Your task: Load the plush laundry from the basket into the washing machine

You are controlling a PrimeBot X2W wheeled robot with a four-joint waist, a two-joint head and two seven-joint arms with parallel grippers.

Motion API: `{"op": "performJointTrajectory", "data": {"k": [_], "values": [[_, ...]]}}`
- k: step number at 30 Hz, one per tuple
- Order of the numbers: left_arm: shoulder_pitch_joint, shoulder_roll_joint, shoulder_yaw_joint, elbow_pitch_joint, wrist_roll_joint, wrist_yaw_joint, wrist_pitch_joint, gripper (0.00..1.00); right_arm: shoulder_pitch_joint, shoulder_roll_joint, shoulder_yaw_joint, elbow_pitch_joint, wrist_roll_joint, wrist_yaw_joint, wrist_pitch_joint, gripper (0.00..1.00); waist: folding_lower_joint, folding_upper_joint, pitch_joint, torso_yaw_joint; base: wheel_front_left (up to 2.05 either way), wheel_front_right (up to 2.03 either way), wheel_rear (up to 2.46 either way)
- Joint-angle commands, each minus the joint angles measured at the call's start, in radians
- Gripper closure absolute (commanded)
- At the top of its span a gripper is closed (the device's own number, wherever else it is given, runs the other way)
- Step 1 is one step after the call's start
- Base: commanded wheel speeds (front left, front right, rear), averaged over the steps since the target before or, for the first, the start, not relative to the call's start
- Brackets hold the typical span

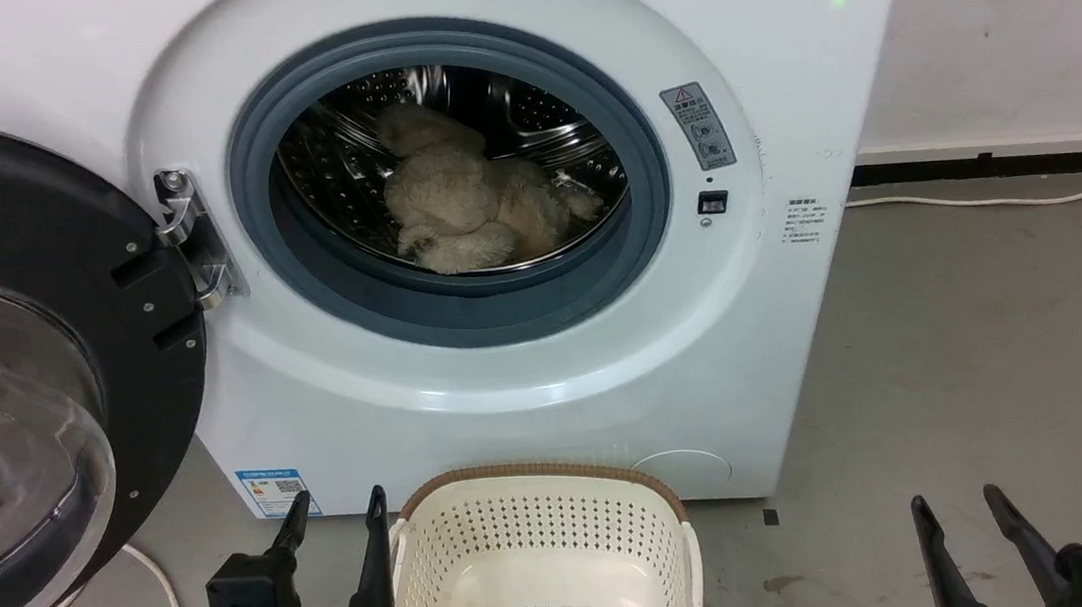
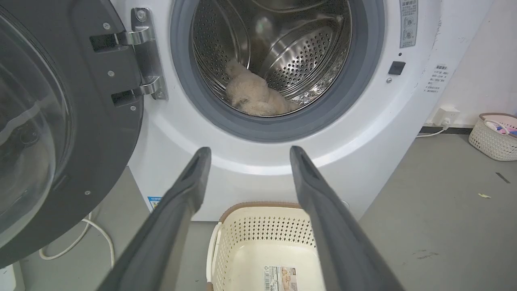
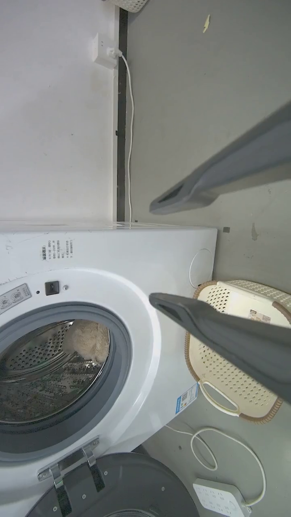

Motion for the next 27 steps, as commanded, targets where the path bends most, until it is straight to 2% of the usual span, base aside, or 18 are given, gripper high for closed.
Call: {"op": "performJointTrajectory", "data": {"k": [1,22,23,27], "values": [[0.018,0.003,-0.007,-0.009,0.008,0.005,0.003,0.0,0.013,0.0,0.003,0.0,-0.004,-0.001,0.005,0.0,0.0,0.0,0.001,0.002,0.0,0.0,0.0],[0.022,-0.005,0.001,-0.018,-0.035,0.013,-0.014,0.0,0.014,0.0,0.007,-0.014,0.0,-0.001,0.016,0.0,0.0,0.0,0.002,0.012,0.0,0.0,0.0],[0.021,-0.005,0.001,-0.018,-0.036,0.013,-0.014,1.0,0.013,0.0,0.008,-0.015,0.0,-0.001,0.016,1.0,0.0,0.0,0.003,0.012,0.0,0.0,0.0],[0.008,0.0,0.0,-0.015,-0.035,0.008,-0.006,1.0,0.002,0.0,0.008,-0.009,0.0,0.0,0.01,1.0,0.0001,0.0,0.003,0.012,0.0,0.0,0.0]]}}
